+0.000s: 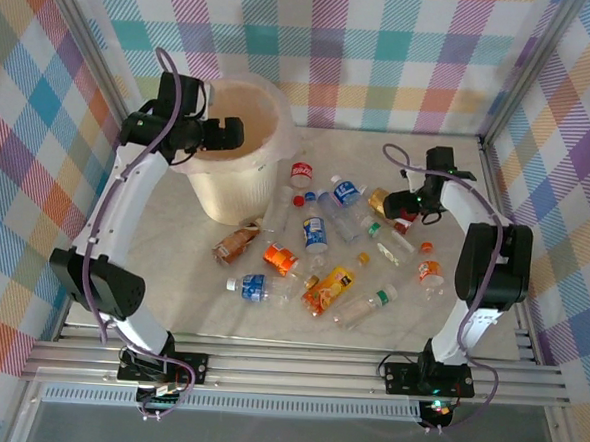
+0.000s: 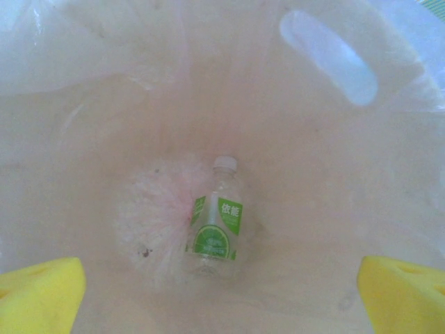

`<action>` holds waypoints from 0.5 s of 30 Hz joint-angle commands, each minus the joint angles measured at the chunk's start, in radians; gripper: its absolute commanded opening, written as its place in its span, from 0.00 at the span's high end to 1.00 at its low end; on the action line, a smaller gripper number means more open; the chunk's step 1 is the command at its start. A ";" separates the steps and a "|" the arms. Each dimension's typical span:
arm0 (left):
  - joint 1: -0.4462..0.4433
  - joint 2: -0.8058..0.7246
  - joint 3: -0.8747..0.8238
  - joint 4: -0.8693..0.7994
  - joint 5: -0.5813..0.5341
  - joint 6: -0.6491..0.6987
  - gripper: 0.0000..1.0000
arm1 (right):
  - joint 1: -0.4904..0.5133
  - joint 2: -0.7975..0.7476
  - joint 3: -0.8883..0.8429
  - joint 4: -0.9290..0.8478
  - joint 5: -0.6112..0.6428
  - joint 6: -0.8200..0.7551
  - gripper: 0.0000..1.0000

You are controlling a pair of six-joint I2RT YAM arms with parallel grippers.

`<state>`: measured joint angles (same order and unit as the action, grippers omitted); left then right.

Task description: Put the plastic bottles in the bin

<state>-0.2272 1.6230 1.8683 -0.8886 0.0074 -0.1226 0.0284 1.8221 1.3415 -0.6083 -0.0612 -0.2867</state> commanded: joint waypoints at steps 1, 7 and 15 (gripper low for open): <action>-0.018 -0.054 -0.041 0.045 0.022 -0.023 0.00 | 0.007 0.025 0.048 -0.017 -0.002 -0.068 0.00; -0.019 -0.093 -0.079 0.069 0.011 -0.032 0.00 | 0.006 0.084 0.072 -0.020 0.030 -0.077 0.00; -0.020 -0.098 -0.092 0.074 0.013 -0.033 0.00 | 0.006 0.152 0.108 0.006 0.061 -0.041 0.00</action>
<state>-0.2333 1.5539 1.7889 -0.8345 0.0139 -0.1440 0.0341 1.9511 1.4117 -0.6106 -0.0082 -0.3317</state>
